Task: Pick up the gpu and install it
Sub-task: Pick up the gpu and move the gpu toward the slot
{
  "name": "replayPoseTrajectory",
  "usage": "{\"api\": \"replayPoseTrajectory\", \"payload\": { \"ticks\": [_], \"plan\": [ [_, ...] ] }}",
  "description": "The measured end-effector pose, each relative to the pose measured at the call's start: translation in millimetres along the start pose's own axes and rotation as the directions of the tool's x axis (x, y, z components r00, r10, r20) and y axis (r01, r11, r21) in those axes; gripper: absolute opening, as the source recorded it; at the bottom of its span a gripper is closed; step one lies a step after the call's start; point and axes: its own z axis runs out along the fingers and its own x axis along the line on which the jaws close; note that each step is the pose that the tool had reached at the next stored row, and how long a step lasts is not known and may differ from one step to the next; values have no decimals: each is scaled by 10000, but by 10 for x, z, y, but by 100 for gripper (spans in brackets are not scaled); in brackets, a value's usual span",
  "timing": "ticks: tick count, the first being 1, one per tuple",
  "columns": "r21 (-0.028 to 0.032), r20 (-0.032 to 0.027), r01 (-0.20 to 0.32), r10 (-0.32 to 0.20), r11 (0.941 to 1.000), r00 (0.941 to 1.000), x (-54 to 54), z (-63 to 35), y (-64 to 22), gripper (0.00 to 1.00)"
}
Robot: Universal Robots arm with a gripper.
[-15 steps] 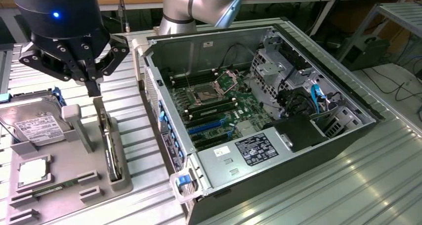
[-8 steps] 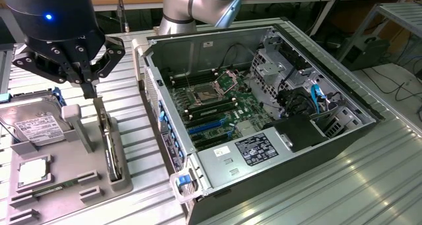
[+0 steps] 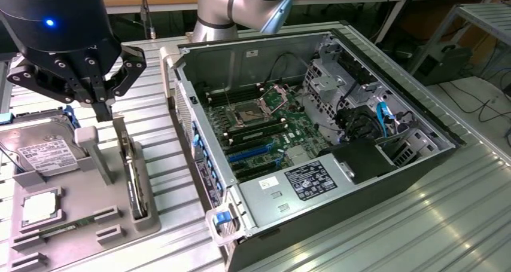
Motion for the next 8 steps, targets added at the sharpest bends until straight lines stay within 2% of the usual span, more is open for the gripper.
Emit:
{"api": "replayPoseTrajectory", "payload": {
  "ticks": [8],
  "plan": [
    [0, -1, 0, 0, 10000, 10000, 0, 0, 0, 11]
  ]
}}
